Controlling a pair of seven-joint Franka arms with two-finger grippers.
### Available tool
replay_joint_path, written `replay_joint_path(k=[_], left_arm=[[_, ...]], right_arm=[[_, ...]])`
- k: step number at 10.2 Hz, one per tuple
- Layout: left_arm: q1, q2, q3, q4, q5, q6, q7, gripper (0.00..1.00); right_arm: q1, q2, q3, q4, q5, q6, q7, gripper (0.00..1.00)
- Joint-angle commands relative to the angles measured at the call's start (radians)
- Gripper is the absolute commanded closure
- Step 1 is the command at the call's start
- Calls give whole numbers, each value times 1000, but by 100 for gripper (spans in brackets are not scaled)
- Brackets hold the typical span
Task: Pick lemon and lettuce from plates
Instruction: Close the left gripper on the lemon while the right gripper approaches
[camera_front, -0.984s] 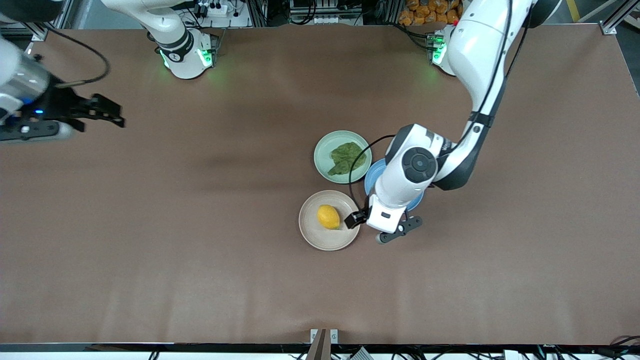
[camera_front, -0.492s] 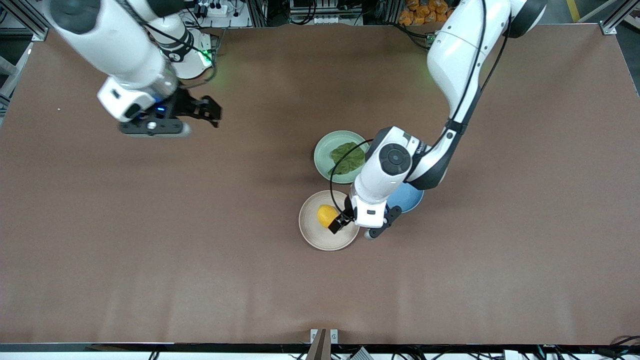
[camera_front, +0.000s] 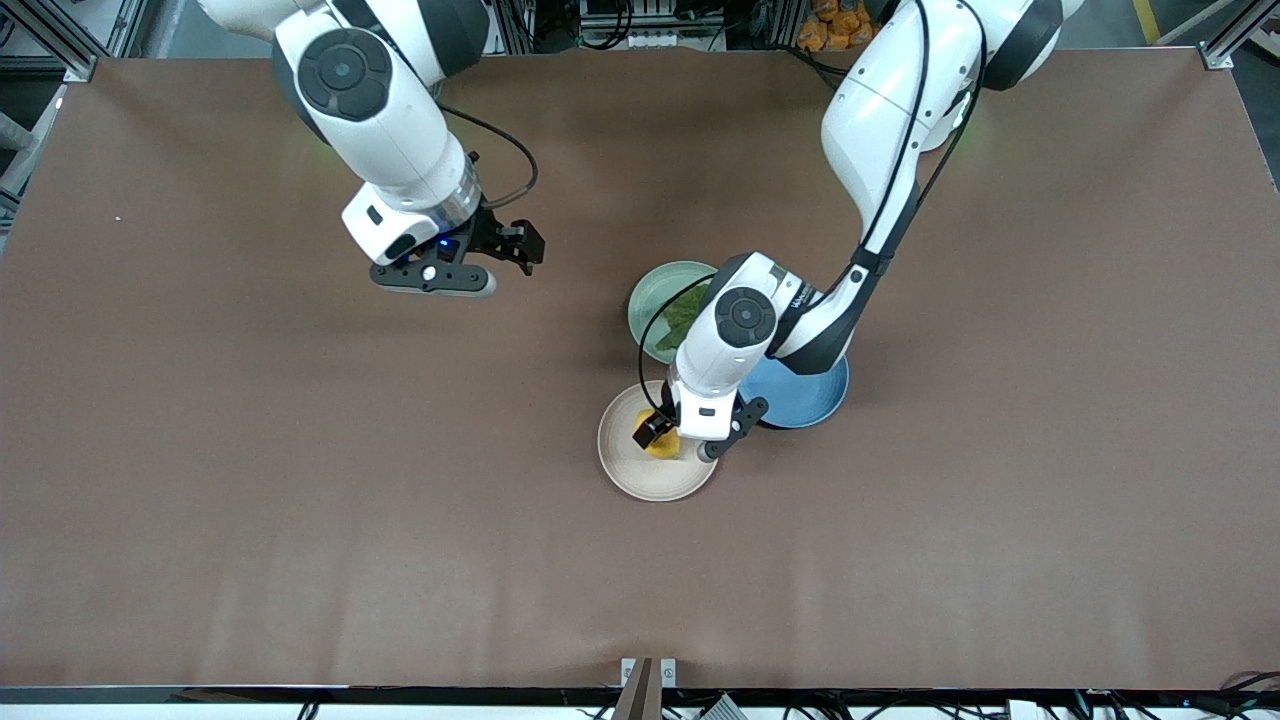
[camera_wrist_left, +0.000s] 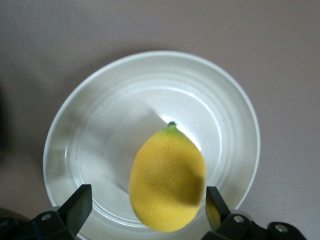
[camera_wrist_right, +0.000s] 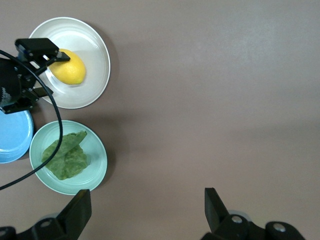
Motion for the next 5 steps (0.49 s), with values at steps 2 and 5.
replay_joint_path(k=[2,5], left_arm=[[-22,28,12,28,-21,33,-8,0],[-22,33,17,28,-14,36,9,0]], right_arm=[[41,35,-4,6,-8,59,86,0],[68,72,-4,6,-8,111,112,0]])
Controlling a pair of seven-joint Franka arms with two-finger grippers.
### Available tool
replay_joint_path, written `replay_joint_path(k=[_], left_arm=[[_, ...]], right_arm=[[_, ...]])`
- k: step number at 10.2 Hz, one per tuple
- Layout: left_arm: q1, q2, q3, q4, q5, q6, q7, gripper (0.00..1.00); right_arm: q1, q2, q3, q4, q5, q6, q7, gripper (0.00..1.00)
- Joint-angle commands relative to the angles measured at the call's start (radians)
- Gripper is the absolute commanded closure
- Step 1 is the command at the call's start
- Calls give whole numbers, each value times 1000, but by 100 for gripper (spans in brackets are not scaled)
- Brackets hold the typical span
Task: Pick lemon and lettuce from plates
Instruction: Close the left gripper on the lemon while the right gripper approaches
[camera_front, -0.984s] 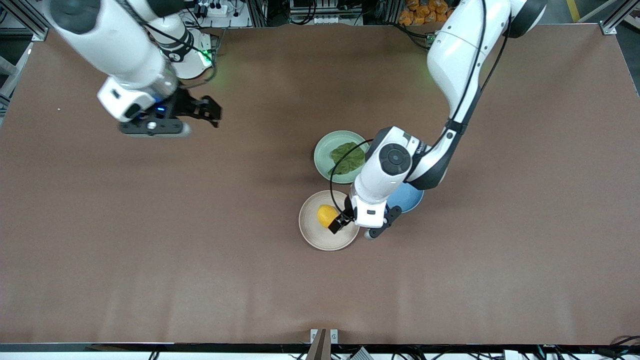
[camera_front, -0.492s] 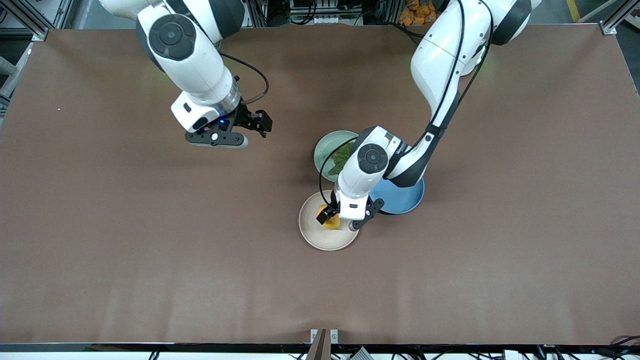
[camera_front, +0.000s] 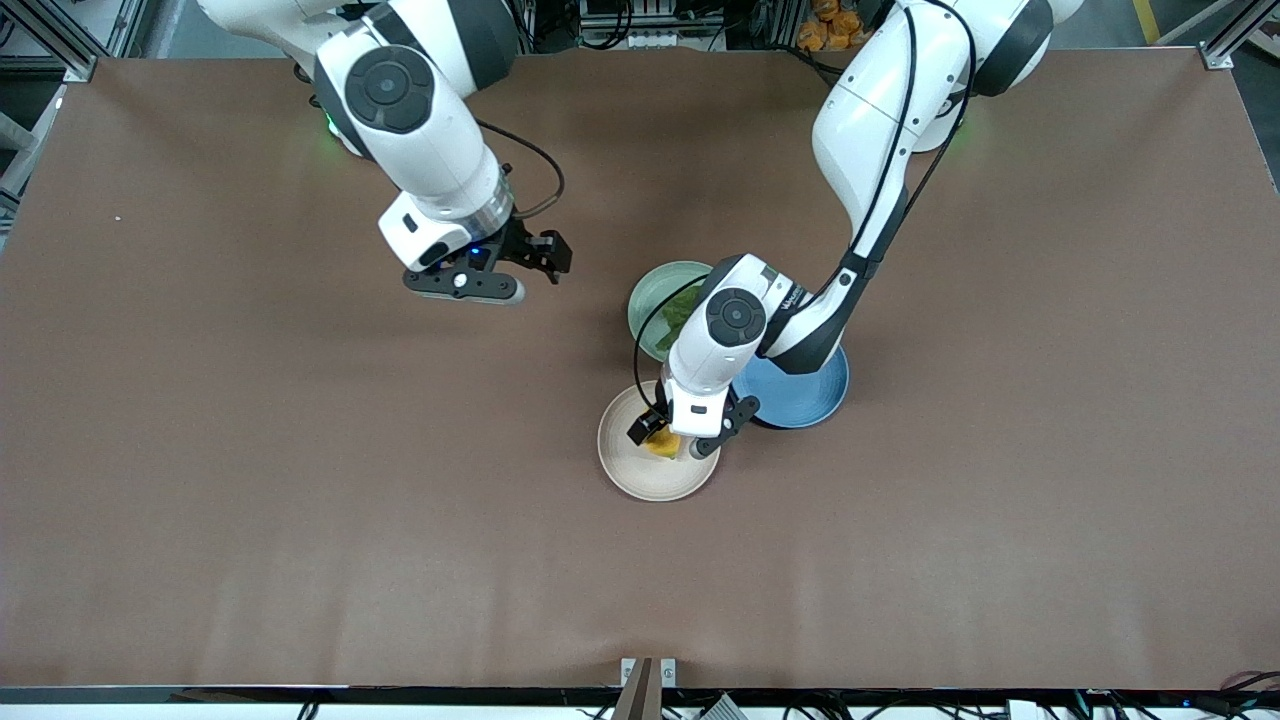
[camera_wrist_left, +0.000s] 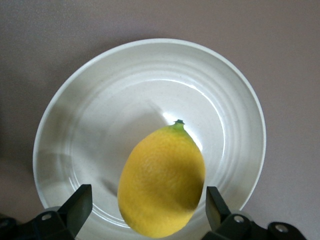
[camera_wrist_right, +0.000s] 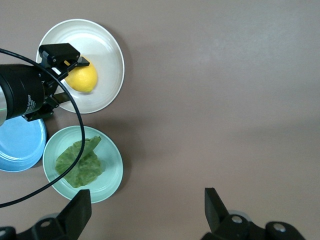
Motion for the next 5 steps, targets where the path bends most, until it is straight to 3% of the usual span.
replay_joint_path(k=[1,2,3,5], left_arm=[[-26,21,23,27,2,14,36,30],[-26,21,23,26,2,14,34,77],[-28,21,23,24,6,14,37,100],[-26,14,23,24,8,12,38,100]], right_arm=[[26,33,-4,6,-11,43,64,0],[31,43,-4,6,-26,50,70,0],[37,49,-4,6,-31,55,72,0],[47,70,-4,6,-34,92,102,0]])
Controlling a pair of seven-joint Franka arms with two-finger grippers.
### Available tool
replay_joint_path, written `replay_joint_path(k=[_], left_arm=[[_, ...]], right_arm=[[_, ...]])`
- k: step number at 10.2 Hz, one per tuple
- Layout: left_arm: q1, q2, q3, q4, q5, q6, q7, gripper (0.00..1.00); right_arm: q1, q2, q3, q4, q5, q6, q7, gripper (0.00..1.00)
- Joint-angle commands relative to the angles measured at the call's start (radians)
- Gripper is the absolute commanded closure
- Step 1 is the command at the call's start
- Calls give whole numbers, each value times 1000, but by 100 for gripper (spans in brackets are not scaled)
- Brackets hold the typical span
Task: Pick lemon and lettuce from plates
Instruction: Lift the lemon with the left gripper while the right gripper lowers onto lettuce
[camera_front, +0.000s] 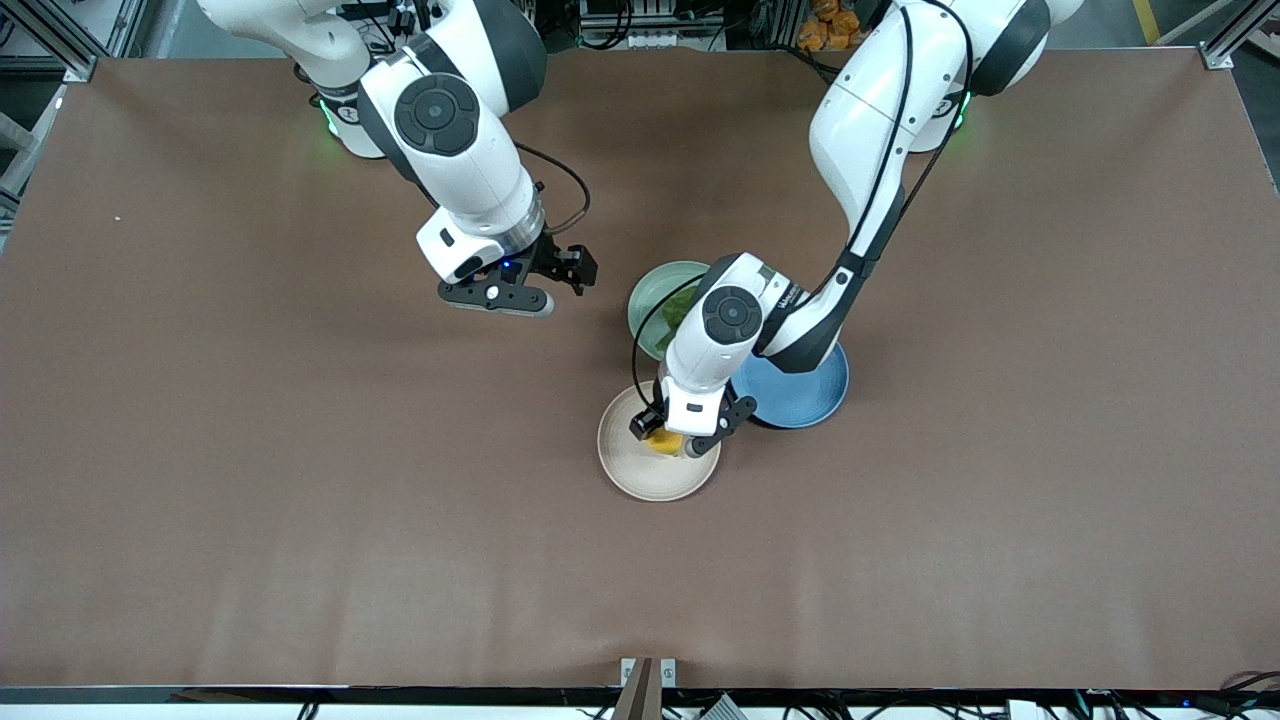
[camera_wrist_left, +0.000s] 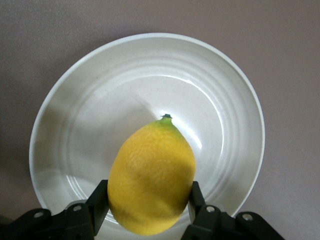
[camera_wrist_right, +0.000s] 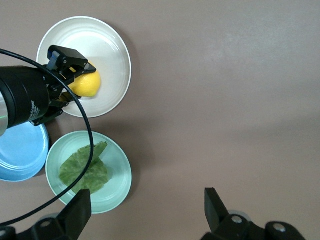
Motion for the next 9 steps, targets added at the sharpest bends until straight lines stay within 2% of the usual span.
replay_joint_path(k=[1,3,6,7,9], left_arm=[[-6,-6,17,20,7,6,16,100],[46,-46,15,17,8,-52,30,100],[154,-153,15,1,8,-317,175,100],[197,-201,14,-27,8,-375,238,100],[286,-313,14,-160,8,-391,368,100]], right_arm=[[28,32,-4,6,-25,46,72,0],[60,74,-4,6,-50,106,152,0],[135,146,-4,9,-131,211,300,0],[163,167,-4,9,-169,233,352,0],[208,223,-4,18,-229,279,441,0]])
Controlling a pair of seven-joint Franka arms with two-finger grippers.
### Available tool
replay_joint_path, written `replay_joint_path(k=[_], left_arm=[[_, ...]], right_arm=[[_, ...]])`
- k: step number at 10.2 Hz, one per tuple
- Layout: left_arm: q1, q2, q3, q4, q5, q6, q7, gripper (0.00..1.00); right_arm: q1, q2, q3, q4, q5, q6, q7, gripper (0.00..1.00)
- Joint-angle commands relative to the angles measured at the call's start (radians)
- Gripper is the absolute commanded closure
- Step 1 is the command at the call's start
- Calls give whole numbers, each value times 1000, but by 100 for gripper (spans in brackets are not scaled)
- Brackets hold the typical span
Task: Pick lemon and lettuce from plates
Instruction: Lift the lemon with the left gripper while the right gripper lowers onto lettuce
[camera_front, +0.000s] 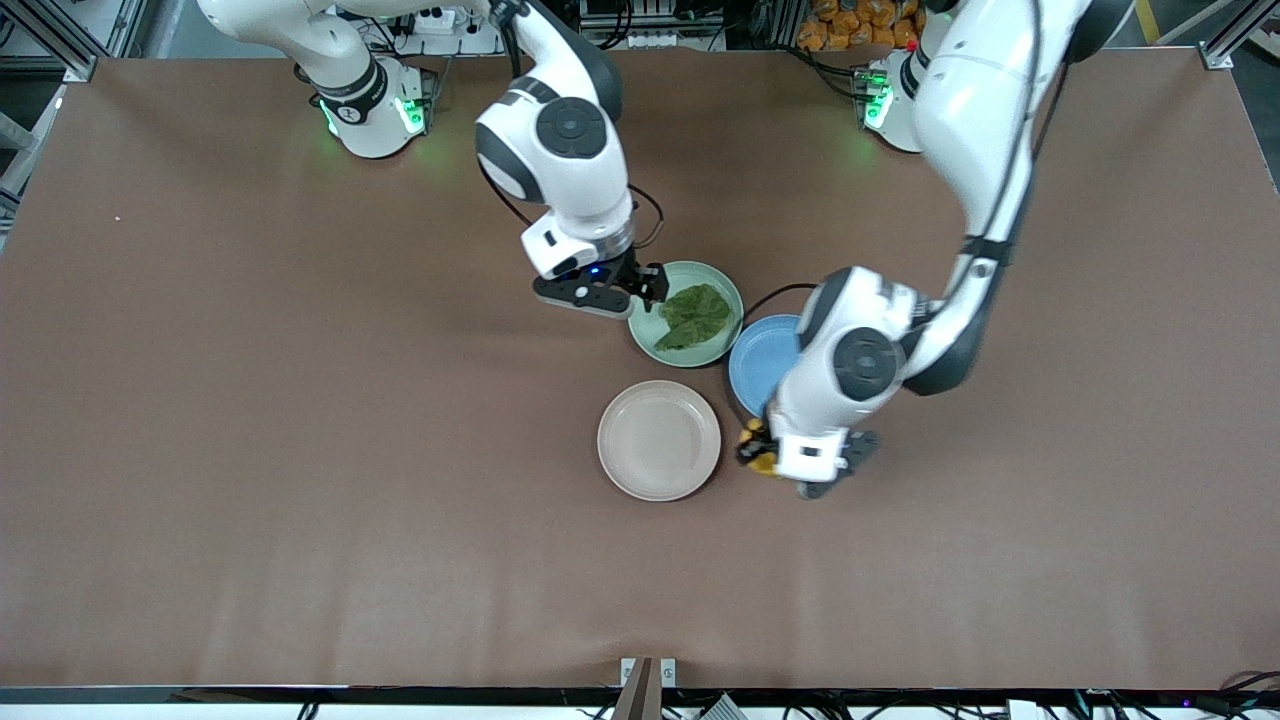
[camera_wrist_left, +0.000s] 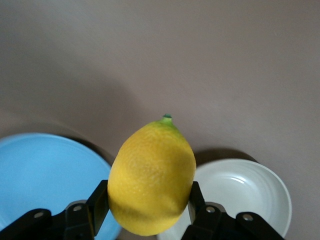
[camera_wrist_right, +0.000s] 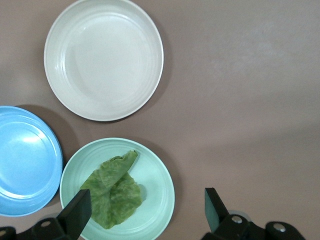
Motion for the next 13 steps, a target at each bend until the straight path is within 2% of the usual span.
replay_joint_path(k=[1,3,5,7,10,13], left_arm=[[92,-162,-9,-209,7,-3,143,100],[151,-238,-9,-313,7,-2,239,100],[195,-304,-9,-419,7,15,308,100],[214,-397,-9,-549,7,64,361,100],[318,-544,-15,-701,7,64,521,100],[343,-525,-12,-715,29,91,566,100]], right_arm=[[53,77,-4,30,-67,80,107,0],[116,176,-7,136,-71,108,164,0],[169,283,-8,230,-149,109,280,0],[193,340,-10,234,-197,111,301,0],[197,394,-28,236,-215,181,299,2],[205,439,-50,279,-225,191,293,33]])
